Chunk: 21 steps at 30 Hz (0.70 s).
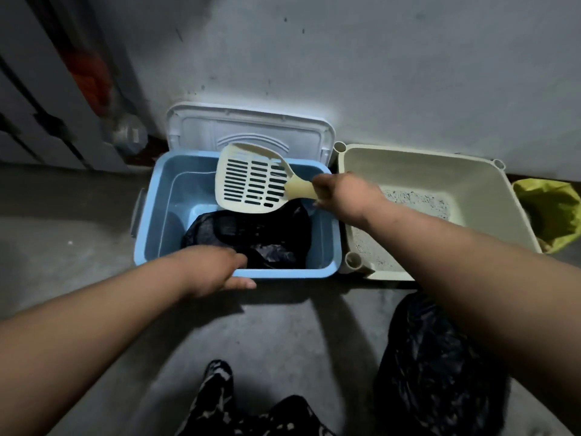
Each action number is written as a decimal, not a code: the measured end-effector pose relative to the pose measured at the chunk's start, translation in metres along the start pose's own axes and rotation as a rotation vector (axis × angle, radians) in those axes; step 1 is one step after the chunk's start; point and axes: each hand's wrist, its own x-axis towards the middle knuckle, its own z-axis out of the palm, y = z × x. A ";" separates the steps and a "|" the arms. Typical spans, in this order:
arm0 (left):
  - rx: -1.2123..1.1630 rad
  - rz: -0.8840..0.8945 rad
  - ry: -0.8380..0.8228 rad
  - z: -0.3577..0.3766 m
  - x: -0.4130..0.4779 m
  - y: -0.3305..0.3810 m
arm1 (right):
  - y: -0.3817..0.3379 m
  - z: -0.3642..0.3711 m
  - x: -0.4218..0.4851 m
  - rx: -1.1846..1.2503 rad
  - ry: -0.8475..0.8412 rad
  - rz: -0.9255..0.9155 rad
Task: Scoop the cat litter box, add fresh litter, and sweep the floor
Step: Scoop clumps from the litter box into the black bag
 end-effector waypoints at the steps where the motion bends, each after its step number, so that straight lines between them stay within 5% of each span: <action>1: 0.002 -0.047 -0.064 -0.002 0.003 0.001 | 0.009 -0.003 -0.001 0.022 0.004 -0.019; 5: 0.149 -0.244 -0.208 -0.029 0.023 0.032 | 0.067 -0.012 -0.010 0.113 0.069 -0.056; 13: 0.146 -0.355 0.251 -0.103 0.103 0.141 | 0.187 0.005 -0.026 0.207 0.145 -0.056; 21: 0.050 -0.360 0.323 -0.096 0.178 0.243 | 0.290 0.011 -0.033 0.142 0.003 -0.125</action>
